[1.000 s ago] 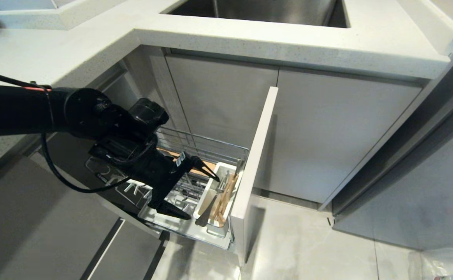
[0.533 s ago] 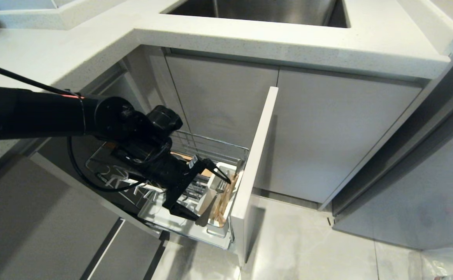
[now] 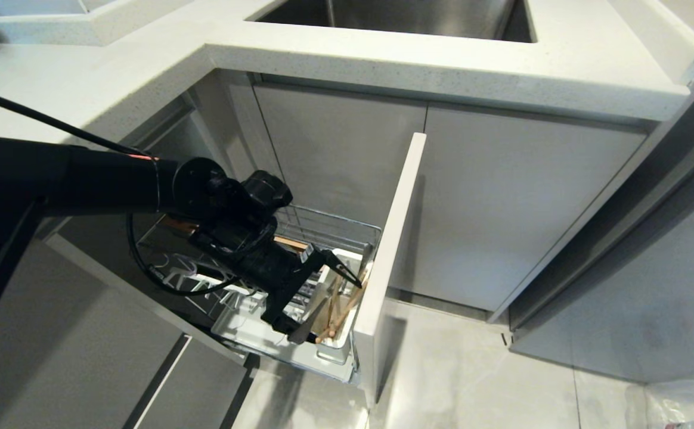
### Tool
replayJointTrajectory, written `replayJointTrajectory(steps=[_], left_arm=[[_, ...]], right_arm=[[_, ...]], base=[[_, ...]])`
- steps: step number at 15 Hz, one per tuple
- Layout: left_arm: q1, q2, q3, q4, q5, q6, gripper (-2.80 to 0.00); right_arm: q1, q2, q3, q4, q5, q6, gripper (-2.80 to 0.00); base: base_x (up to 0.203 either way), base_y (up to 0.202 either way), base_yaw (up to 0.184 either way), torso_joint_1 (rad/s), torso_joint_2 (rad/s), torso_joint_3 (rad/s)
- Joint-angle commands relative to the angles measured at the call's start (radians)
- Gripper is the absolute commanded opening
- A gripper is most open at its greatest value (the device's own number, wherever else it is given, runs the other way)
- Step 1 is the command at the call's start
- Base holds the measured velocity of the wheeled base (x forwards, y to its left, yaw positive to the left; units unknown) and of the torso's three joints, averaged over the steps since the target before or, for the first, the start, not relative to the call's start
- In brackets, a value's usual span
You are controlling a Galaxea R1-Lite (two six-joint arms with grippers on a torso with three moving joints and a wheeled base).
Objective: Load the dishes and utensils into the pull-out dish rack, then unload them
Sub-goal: Take the fork out of the cupboard
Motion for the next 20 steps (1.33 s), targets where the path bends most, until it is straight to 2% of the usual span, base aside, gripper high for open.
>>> replayJointTrajectory(steps=[1,12,20], left_arm=[[-0.001,-0.002,0.002,0.011,-0.004,-0.006,-2.8],[0.008,-0.056,0.007,0.036,-0.004,-0.006,-2.8],[0.033,-0.203,-0.011,0.037,-0.004,-0.006,-2.8]], right_arm=[[0.0,0.0,0.002,0.0,0.0,0.0,-2.8],[0.0,0.0,0.002,0.0,0.0,0.001,-2.8],[0.0,0.0,0.002,0.0,0.0,0.001,-2.8]], base=[[0.0,0.0,0.0,0.0,0.0,0.0],[0.0,0.0,0.0,0.0,0.0,0.0],[0.0,0.0,0.0,0.0,0.0,0.0]])
